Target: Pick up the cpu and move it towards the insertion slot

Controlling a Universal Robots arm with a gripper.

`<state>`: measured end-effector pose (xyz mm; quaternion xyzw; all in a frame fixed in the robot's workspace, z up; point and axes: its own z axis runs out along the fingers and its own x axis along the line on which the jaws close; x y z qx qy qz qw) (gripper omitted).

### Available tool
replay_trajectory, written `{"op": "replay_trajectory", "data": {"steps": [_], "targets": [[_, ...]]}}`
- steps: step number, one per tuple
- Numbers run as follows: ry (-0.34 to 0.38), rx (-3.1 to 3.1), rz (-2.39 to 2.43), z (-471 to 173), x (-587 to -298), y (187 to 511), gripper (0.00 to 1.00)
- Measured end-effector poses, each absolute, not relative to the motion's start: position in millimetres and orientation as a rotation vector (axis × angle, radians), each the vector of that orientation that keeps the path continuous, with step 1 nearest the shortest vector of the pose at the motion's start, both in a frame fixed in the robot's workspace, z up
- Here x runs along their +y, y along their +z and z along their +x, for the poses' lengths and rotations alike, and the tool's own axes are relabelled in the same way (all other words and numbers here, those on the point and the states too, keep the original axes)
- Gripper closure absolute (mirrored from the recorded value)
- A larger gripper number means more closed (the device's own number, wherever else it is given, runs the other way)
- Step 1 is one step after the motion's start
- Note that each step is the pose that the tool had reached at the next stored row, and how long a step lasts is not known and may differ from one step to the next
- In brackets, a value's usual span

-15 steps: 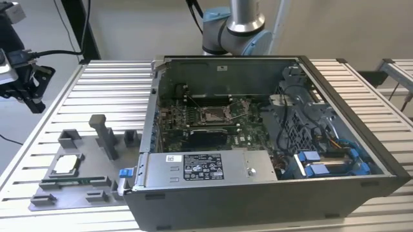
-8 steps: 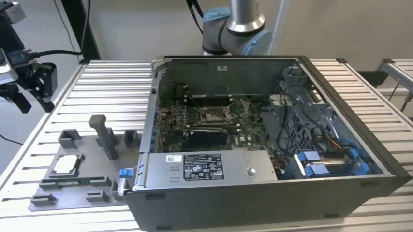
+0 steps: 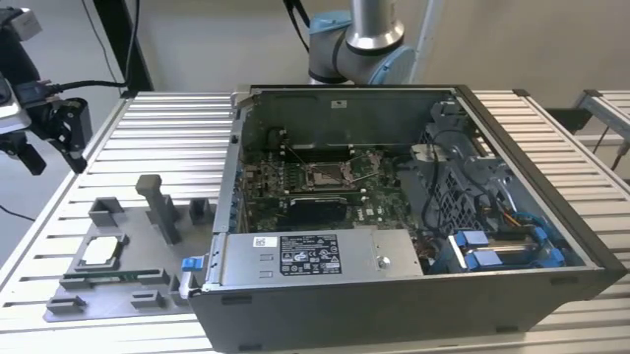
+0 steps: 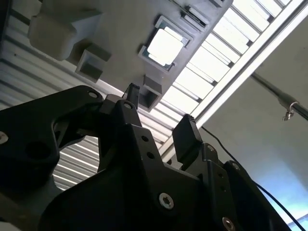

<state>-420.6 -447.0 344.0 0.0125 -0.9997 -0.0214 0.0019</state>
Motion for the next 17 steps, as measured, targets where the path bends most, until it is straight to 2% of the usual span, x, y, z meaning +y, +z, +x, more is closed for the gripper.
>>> {"op": "replay_trajectory", "data": {"steps": [17], "targets": [[-0.067, -3.137, 0.040, -421.1, -446.4, 313.0, 1.00]]}}
